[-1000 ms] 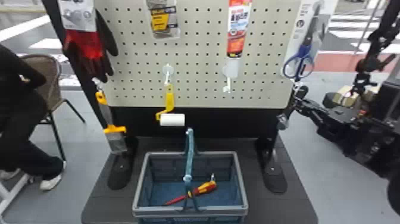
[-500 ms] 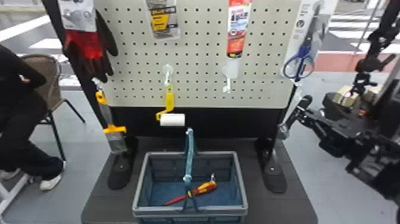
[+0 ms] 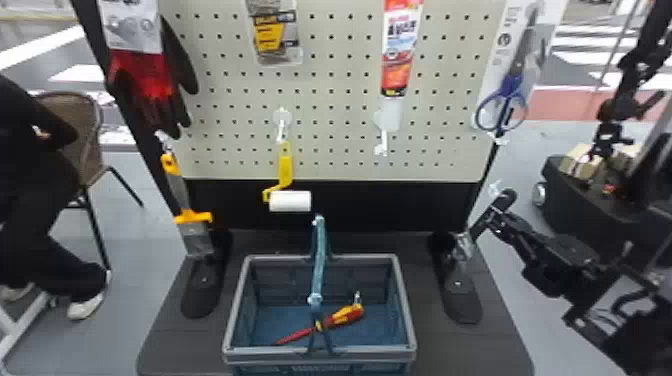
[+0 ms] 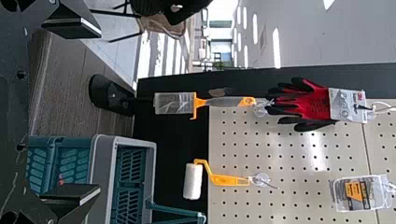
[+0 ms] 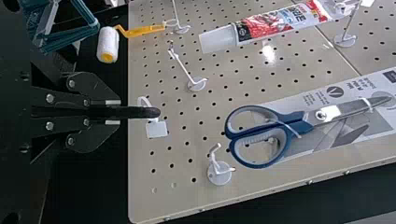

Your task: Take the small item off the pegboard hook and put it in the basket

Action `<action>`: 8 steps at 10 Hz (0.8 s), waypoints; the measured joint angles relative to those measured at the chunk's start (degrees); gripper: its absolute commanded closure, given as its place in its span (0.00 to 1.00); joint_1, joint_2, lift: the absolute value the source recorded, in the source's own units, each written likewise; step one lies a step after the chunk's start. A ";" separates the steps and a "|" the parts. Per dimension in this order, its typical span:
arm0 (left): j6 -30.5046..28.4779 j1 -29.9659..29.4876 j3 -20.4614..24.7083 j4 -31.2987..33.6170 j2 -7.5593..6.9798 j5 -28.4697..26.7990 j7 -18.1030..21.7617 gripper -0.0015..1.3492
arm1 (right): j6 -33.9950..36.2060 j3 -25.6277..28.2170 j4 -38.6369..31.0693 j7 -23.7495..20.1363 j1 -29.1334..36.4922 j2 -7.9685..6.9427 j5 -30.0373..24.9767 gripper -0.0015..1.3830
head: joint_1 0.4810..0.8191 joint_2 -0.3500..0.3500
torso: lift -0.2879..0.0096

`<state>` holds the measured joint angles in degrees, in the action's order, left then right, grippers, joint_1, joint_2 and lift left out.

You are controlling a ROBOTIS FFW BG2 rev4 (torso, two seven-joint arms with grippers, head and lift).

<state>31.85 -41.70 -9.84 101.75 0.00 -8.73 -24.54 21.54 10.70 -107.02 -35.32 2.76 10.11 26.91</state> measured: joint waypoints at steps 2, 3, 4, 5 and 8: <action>-0.04 0.18 -0.23 -0.24 0.00 0.23 0.01 0.10 | -0.01 -0.19 0.81 0.04 0.76 -1.25 0.85 0.93 | 0.20 0.50 | 0.63; -0.04 0.25 -0.26 -0.28 0.00 0.28 -0.01 0.10 | -0.01 -0.25 1.57 0.01 0.98 -2.03 1.12 0.93 | 0.20 0.50 | 0.63; -0.04 0.34 -0.30 -0.37 0.00 0.29 0.01 0.10 | -0.01 -0.38 2.41 0.00 1.06 -2.57 1.37 0.93 | 0.20 0.50 | 0.63; -0.04 0.49 -0.41 -0.46 0.00 0.30 0.01 0.10 | -0.01 -0.87 3.45 0.00 1.08 -2.93 2.11 0.93 | 0.20 0.50 | 0.63; -0.04 0.69 -0.61 -0.75 0.00 0.38 0.01 0.10 | -0.01 -3.65 6.00 0.00 0.52 -3.55 3.36 0.93 | 0.20 0.50 | 0.63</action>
<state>31.82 -41.01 -10.45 100.99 0.00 -8.35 -24.53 21.53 7.05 -101.02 -35.32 3.28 6.56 30.27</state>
